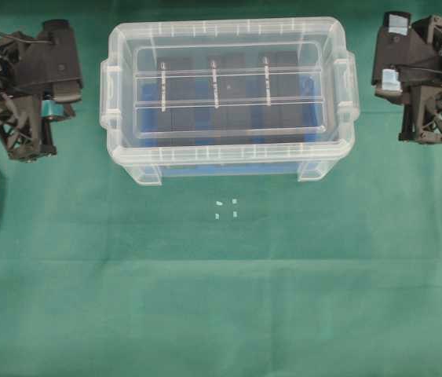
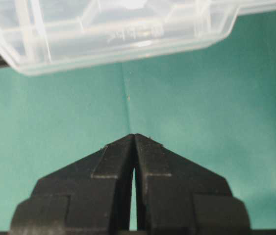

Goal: Clamp the lid of the box with both arms, then lift and open it.
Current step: 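Move both grippers inward to the lid rims at the box ends, then clamp the clear lid edges with both grippers and lift slightly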

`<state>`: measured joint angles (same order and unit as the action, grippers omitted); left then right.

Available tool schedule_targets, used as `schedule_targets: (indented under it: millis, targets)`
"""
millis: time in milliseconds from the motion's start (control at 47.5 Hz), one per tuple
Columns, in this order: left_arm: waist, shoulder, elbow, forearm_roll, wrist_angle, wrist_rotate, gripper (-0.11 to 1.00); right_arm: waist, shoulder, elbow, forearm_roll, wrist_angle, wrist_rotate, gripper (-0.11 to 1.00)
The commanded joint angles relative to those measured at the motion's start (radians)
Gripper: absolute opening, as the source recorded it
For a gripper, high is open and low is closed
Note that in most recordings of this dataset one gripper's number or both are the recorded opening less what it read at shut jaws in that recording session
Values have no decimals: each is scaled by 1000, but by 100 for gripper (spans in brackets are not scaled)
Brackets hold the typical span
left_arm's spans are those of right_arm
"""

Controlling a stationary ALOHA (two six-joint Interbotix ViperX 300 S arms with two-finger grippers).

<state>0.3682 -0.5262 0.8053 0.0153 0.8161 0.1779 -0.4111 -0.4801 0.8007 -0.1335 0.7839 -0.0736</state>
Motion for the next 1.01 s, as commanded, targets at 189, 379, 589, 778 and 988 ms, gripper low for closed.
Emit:
schedule_targets:
  millis: [189, 379, 589, 778, 988]
  targets:
    - [-5, 87, -91, 3, -8, 17, 1, 3, 51, -61, 3, -18, -34, 0]
    - [-3, 120, -112, 5, -20, 21, 1, 11, 109, -109, 3, -26, -40, 0]
    - [-3, 149, -138, 3, -29, 31, 1, 37, 163, -161, 3, -26, -67, 0]
    - [-5, 179, -163, 3, -31, 46, 1, 46, 181, -181, 3, -26, -67, 0]
    - [-3, 181, -163, 0, -31, 58, 1, 46, 181, -181, 5, -26, -67, 0]
